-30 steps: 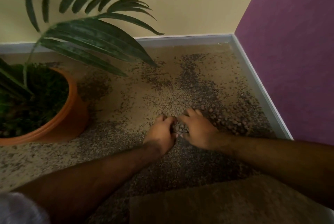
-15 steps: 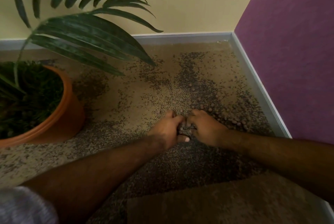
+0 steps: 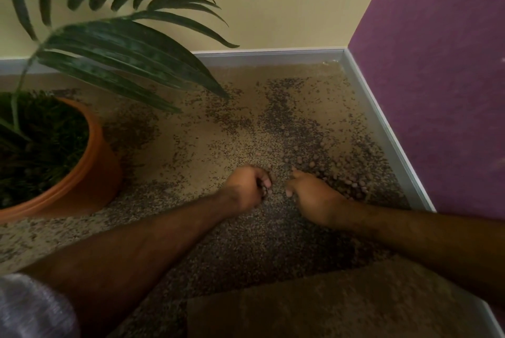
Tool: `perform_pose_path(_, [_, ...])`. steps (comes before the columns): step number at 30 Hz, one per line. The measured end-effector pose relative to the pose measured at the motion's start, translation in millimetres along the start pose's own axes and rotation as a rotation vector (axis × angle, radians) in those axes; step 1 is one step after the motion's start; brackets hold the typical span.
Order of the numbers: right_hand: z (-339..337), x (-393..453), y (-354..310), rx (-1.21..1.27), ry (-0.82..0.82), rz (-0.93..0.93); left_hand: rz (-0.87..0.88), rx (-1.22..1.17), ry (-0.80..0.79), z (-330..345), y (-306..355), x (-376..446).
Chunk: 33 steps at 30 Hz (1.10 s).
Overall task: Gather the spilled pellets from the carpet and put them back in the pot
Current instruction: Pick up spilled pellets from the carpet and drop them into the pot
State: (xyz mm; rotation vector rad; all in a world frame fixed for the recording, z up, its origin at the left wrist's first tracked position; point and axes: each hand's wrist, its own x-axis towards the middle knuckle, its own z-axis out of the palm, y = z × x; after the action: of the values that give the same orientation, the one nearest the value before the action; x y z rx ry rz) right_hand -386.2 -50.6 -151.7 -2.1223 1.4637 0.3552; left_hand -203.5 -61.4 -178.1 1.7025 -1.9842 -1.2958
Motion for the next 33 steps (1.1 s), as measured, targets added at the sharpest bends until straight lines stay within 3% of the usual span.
perform_pose_path(7, [-12.4, 1.4, -9.8, 0.006, 0.029, 0.061, -0.123, -0.210, 0.011, -22.7, -4.9, -18.4])
perform_pose_path(18, [-17.5, 16.9, -27.3, 0.398, 0.209, 0.033, -0.115, -0.221, 0.126, -79.3, -26.6, -64.3])
perform_pose_path(21, [-13.7, 25.1, -34.5, 0.329, 0.241, 0.007, -0.103, -0.217, 0.148, -95.9, -33.4, -77.6])
perform_pose_path(26, [-29.9, 46.2, -46.7, 0.199, 0.092, 0.122, -0.138, -0.240, 0.180, -110.1, -45.8, -90.5])
perform_pose_path(33, [-28.5, 50.9, -60.8, 0.054, 0.024, 0.162, -0.141, -0.195, 0.172, -112.3, -58.0, -93.0])
